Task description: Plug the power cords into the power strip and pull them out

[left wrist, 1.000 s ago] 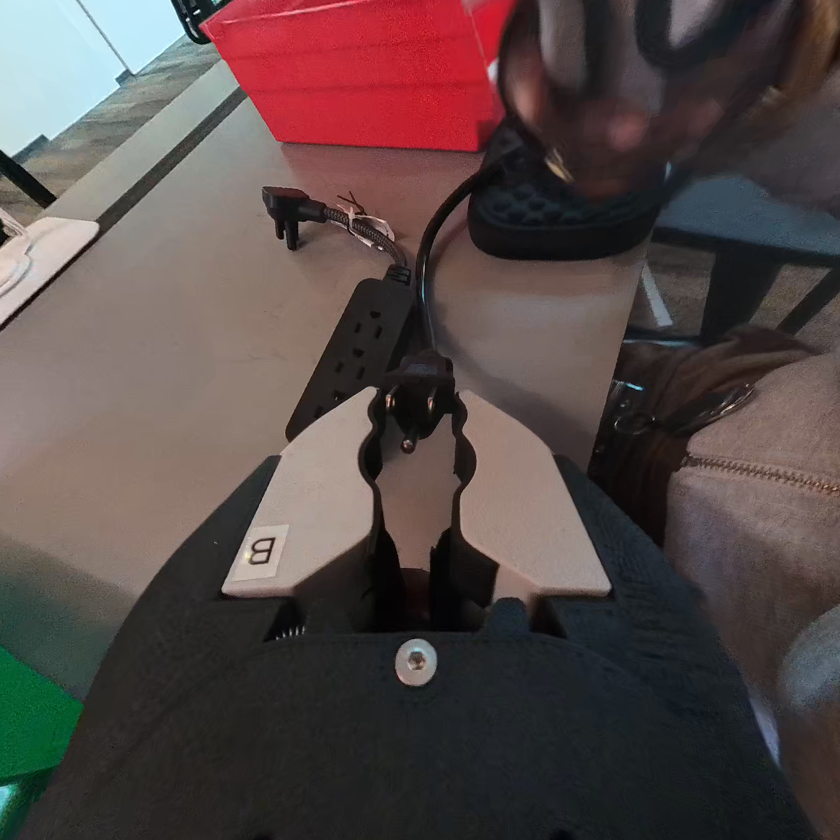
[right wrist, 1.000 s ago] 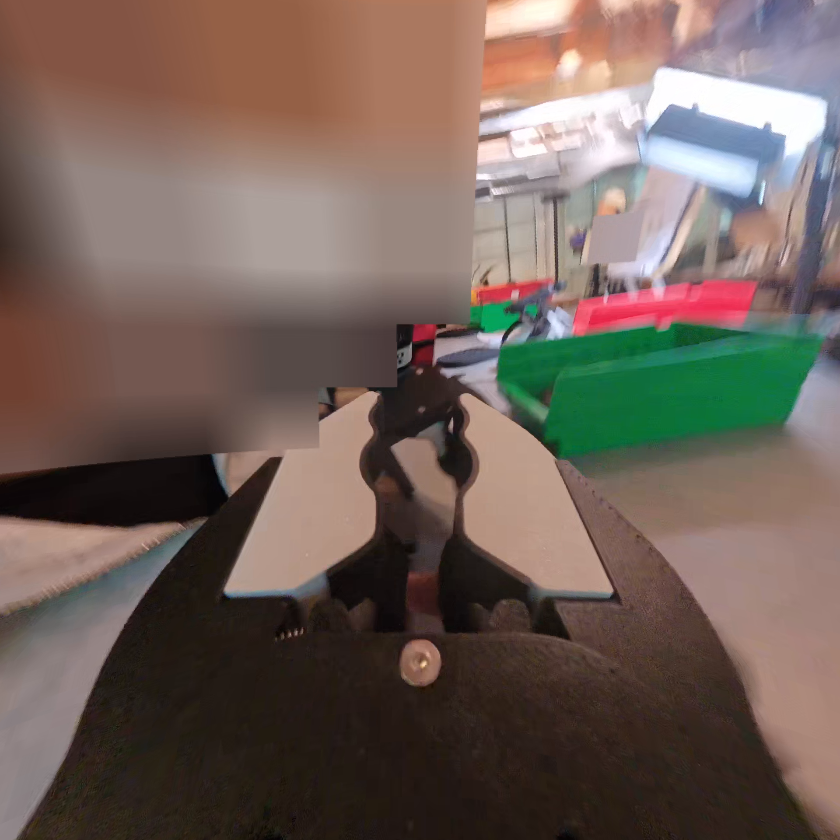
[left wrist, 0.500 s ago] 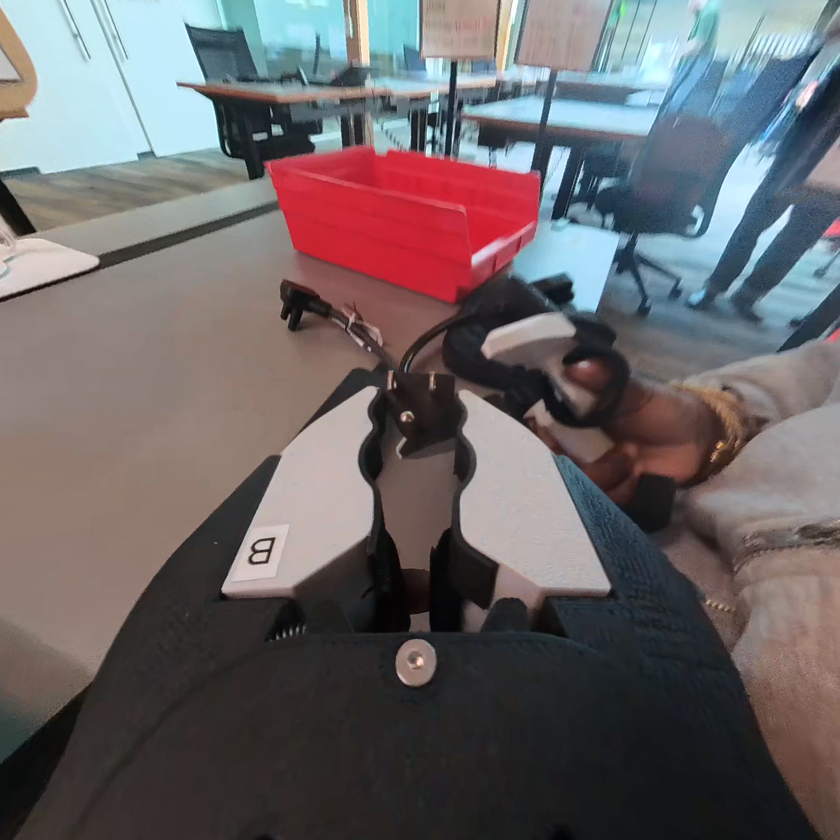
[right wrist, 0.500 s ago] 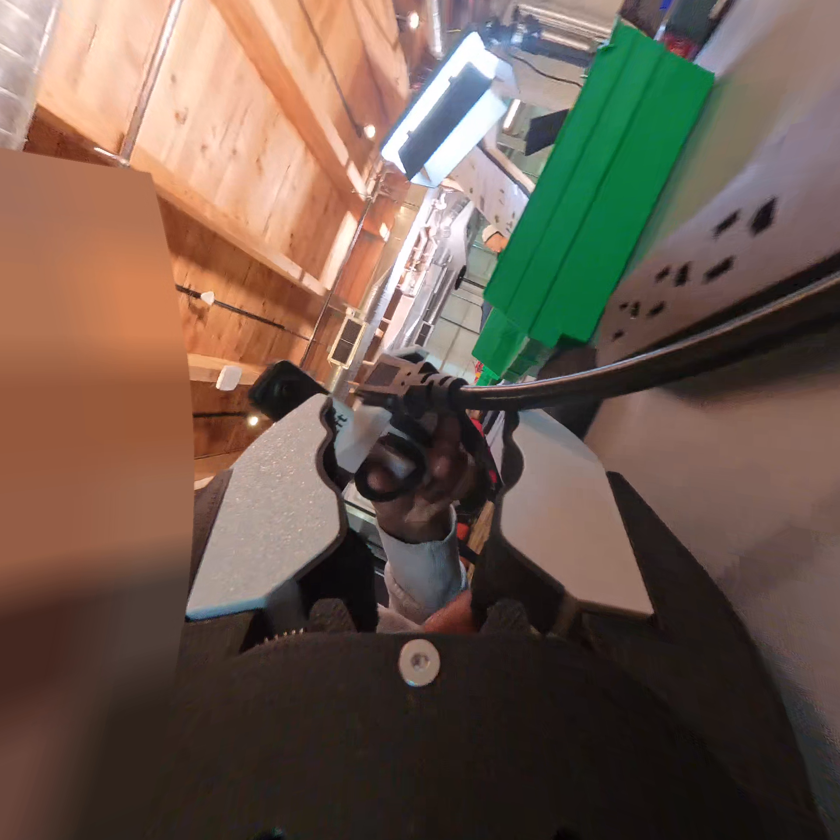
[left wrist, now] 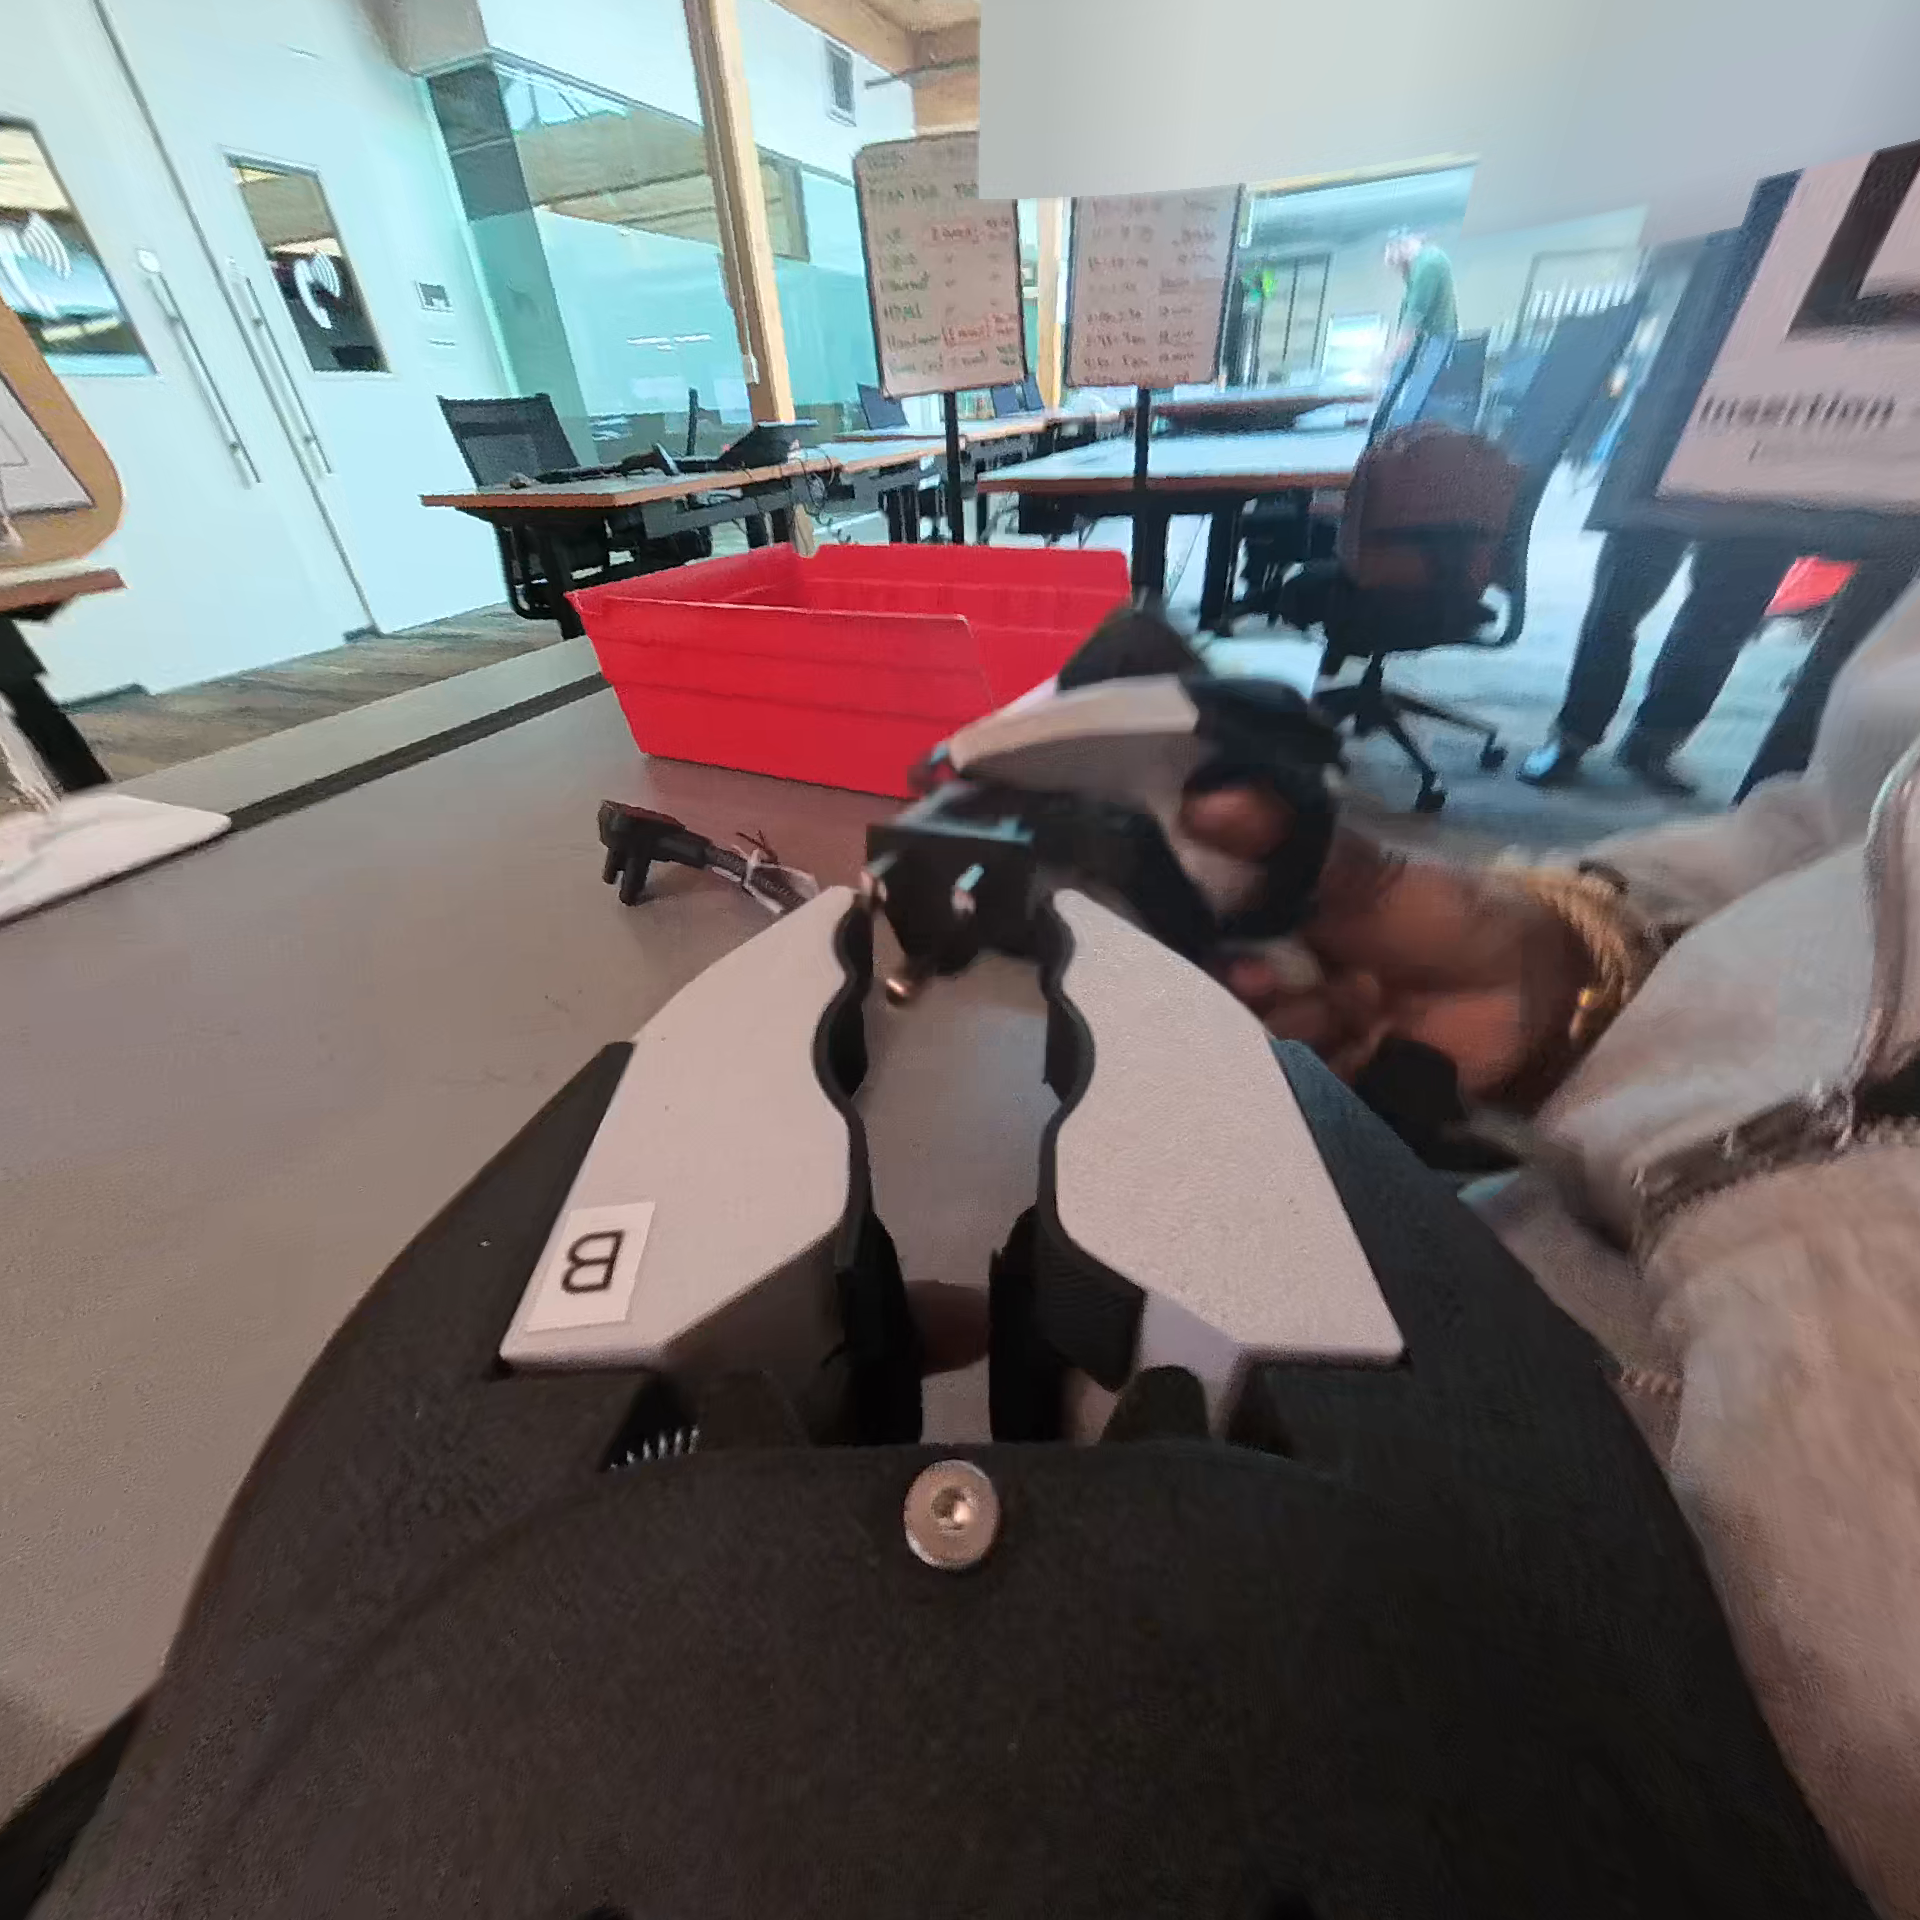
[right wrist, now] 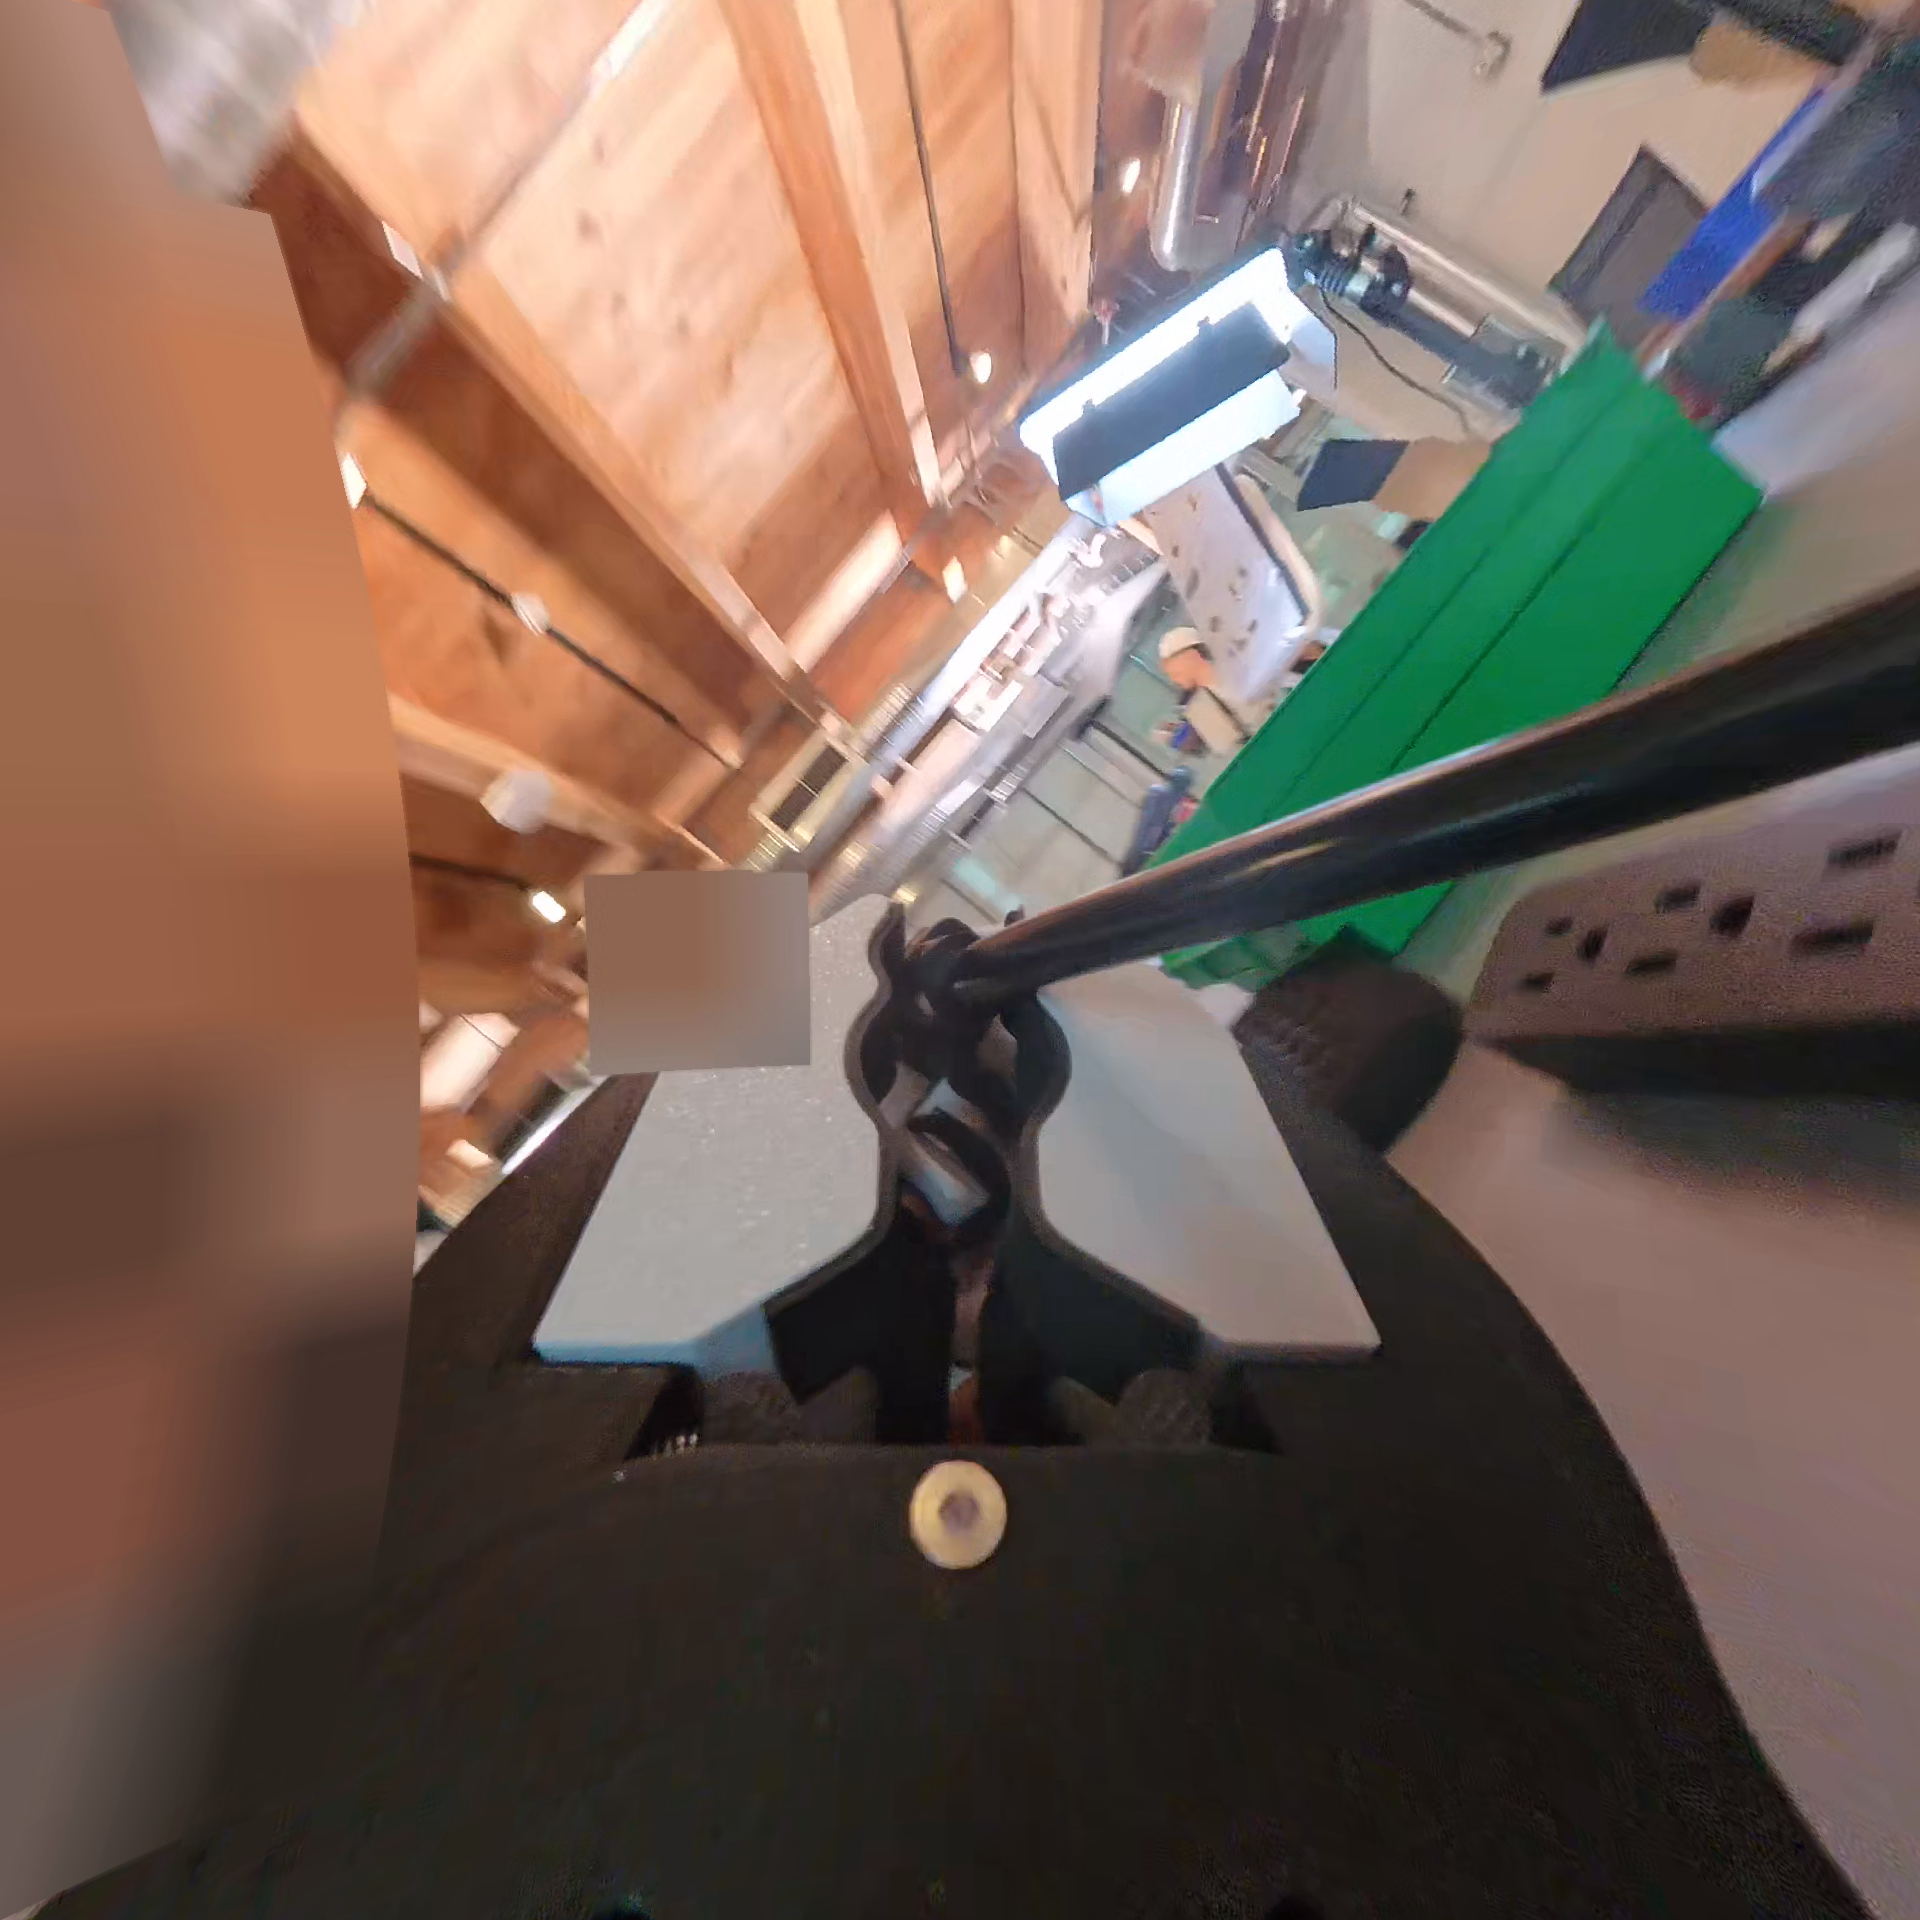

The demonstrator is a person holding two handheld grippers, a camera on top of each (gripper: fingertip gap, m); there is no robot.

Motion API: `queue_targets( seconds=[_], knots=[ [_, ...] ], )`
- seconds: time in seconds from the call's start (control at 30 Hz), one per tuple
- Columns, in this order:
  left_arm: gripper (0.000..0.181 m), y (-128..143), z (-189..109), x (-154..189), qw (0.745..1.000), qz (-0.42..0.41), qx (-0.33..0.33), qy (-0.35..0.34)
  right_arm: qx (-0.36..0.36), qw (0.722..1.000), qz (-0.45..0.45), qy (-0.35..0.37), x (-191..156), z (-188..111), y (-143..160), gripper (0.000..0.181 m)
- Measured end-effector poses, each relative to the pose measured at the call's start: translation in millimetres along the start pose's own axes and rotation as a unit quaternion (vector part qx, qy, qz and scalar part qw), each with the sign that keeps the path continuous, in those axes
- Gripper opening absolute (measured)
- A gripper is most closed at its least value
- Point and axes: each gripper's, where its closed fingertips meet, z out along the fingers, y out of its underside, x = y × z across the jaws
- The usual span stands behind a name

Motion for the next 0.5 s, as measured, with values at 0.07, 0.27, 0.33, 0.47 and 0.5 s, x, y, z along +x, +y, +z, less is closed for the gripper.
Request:
queue_targets(
  seconds=[0.07, 0.27, 0.33, 0.47, 0.5],
  knots=[
    [0.048, 3.7, -4.5, -0.9, 0.998, 0.059, -0.020, -0.010, -0.030, 0.996, -0.083, 0.018, -5.2, -0.7, -4.9, 0.018],
    [0.060, 4.4, -2.6, -3.2, 0.972, 0.224, -0.058, -0.052, -0.183, 0.952, -0.231, 0.083, 4.2, -8.2, 4.0, 0.017],
    [0.053, 12.3, 3.5, 0.3, 0.960, 0.263, -0.086, -0.041, -0.214, 0.936, -0.264, 0.098, 4.2, -10.7, 6.1, 0.017],
    [0.037, 24.6, 13.6, -6.8, 0.923, 0.355, -0.132, -0.063, -0.291, 0.924, -0.229, 0.092, 4.1, -15.9, 21.2, 0.017],
    [0.030, 29.0, 15.3, -6.1, 0.916, 0.370, -0.146, -0.059, -0.298, 0.920, -0.236, 0.098, 6.5, -17.1, 21.3, 0.017]
  ],
)
